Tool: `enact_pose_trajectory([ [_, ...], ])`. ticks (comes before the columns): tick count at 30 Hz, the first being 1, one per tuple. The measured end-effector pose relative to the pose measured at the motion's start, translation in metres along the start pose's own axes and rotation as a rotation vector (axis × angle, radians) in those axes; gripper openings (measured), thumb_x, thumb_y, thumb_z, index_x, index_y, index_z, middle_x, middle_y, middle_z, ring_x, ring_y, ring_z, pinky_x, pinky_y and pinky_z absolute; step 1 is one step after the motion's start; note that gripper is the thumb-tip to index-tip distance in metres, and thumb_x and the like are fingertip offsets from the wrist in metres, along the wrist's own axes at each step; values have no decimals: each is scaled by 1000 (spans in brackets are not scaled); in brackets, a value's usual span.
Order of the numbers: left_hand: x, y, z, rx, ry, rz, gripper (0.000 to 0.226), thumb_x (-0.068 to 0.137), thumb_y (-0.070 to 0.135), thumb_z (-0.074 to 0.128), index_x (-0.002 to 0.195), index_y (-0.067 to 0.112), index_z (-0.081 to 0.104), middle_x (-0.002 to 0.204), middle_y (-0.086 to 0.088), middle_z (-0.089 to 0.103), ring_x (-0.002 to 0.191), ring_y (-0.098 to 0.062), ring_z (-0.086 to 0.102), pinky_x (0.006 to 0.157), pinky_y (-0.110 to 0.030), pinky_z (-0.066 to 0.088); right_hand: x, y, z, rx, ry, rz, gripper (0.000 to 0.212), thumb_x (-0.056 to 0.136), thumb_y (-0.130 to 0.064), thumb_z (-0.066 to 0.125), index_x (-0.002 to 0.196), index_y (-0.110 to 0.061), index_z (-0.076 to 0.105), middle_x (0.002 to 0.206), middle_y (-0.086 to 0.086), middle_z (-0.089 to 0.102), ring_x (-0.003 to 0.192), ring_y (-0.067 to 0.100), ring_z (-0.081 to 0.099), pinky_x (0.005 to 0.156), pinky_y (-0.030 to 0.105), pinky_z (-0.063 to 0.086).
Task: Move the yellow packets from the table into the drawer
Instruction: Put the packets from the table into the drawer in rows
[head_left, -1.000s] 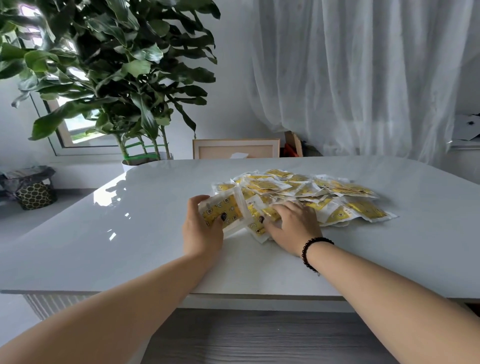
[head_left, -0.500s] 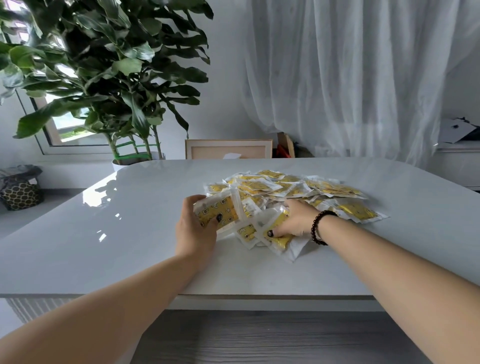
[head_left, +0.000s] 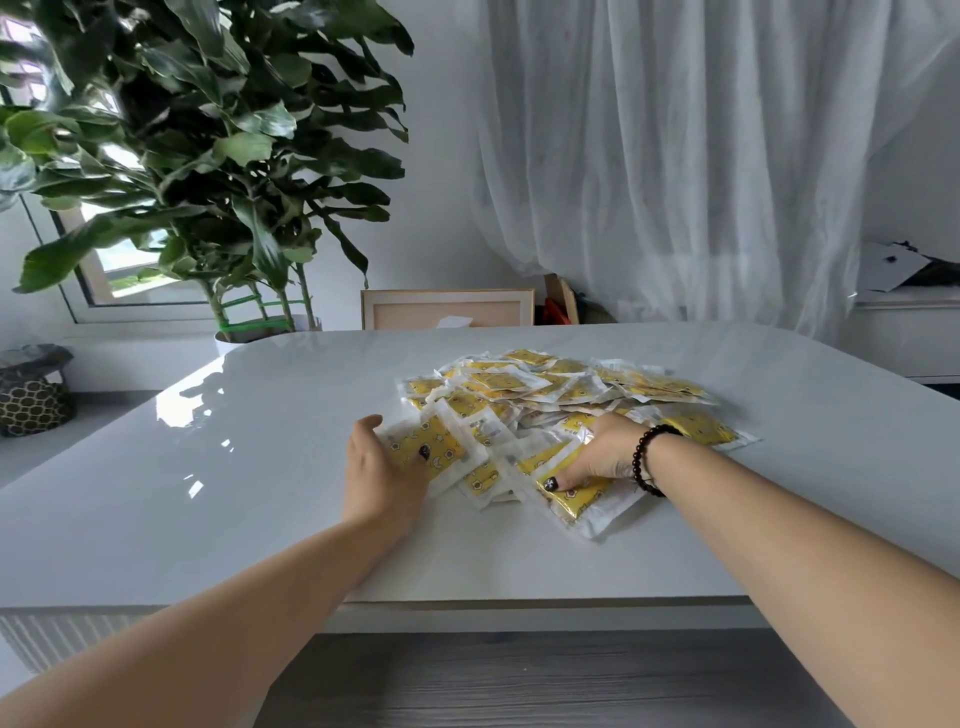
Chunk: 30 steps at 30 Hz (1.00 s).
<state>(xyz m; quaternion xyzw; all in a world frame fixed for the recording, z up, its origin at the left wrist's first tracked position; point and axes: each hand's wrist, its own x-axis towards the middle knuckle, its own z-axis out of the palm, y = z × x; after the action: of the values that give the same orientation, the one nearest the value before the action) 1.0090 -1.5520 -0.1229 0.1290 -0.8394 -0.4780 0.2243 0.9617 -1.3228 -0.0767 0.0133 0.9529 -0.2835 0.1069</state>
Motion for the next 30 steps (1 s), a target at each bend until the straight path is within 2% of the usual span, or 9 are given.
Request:
enact_pose_trajectory([
  [5,-4,3,-3,42,-28,91,76,88,8,54,149,34,16,121,-1,36,99,-23,47,81,-29,34,-1,-1,-1,6,13,-22,102,60,-39,88,140,-4,35,138,7,46,122,23,47,98,28,44],
  [9,-2,2,-4,70,-44,182,48,83,5,63,121,33,58,109,3,41,96,-18,53,82,-19,36,-2,-3,2,8,17,-40,99,63,-36,87,140,-5,33,134,7,46,119,23,48,97,31,46],
  [12,-1,3,-3,57,-86,190,40,82,4,65,108,34,64,108,2,44,87,-12,50,80,-18,38,-6,2,2,75,7,-27,102,59,-36,89,140,-4,34,134,7,48,120,22,49,97,29,45],
  [16,3,0,0,-12,-122,170,38,79,3,64,95,37,68,107,2,54,84,-13,55,74,-22,42,-9,4,12,306,31,-131,90,36,-38,94,110,-1,61,108,8,69,101,22,65,91,36,53],
  [19,4,-4,1,-170,-149,113,37,78,-1,62,80,34,73,96,2,70,80,-18,64,71,-27,51,-20,0,30,432,197,-217,80,57,-30,90,122,-4,51,117,2,57,109,20,55,88,24,46],
  [24,1,-2,-1,-314,-180,140,44,78,-11,55,83,30,73,90,-3,74,91,-24,69,84,-38,57,-35,-2,56,621,213,-335,35,69,-15,84,83,-19,52,77,-12,56,71,2,56,61,3,41],
  [26,-7,-1,-2,-294,-311,288,37,76,0,51,94,24,73,94,-1,72,92,-19,67,85,-34,56,-35,-2,61,645,252,-353,40,70,-24,83,96,-13,54,92,-4,59,88,9,58,72,4,41],
  [27,-11,-1,-4,-202,-340,413,35,72,15,51,99,22,72,98,2,68,96,-10,63,88,-27,53,-36,-2,61,632,276,-359,63,70,-31,82,120,-5,52,116,3,59,111,16,55,87,11,39],
  [30,-16,-2,-6,1,-411,669,50,68,39,56,115,22,65,113,21,53,110,11,46,91,-4,35,-38,-7,60,684,281,-379,94,74,-39,75,147,-7,25,144,2,39,136,13,33,101,17,26],
])
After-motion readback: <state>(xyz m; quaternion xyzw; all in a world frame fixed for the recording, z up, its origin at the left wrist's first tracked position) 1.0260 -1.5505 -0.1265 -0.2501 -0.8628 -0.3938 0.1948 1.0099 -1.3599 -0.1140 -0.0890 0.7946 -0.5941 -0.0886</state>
